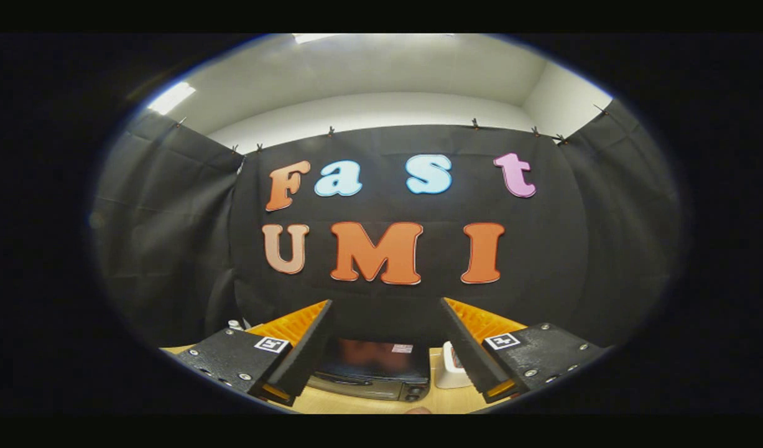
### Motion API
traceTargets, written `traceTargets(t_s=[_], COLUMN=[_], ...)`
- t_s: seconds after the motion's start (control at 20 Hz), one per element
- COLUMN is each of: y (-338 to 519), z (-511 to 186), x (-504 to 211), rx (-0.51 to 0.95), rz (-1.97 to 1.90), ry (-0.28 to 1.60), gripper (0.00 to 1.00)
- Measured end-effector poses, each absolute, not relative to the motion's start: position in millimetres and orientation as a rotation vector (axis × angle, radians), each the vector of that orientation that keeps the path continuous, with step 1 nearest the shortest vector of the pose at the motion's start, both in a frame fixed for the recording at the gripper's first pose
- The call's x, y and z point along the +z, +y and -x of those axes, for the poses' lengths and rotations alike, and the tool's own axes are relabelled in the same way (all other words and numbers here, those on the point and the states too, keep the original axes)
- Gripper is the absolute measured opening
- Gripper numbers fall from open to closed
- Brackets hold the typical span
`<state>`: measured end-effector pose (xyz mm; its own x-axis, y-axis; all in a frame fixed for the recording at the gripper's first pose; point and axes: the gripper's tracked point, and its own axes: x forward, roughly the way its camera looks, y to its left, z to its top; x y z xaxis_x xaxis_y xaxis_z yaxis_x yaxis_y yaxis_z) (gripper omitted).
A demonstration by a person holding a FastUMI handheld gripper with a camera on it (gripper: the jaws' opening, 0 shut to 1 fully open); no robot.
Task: Open the toaster oven, put the food inside, and close the toaster oven door.
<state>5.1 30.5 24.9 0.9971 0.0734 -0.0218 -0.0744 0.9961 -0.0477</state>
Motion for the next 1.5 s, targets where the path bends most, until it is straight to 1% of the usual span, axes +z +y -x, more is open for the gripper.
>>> traceTargets(t_s=[0.25, 0.7, 1.5], y=[34, 43, 60], z=[-9, -17, -25], x=[18, -23, -77], rx=[0.088, 0.1, 0.123], rz=[0.042, 0.057, 0.055], ry=[0.027, 0.121, 0.199], gripper=[0.98, 0.99, 0.99])
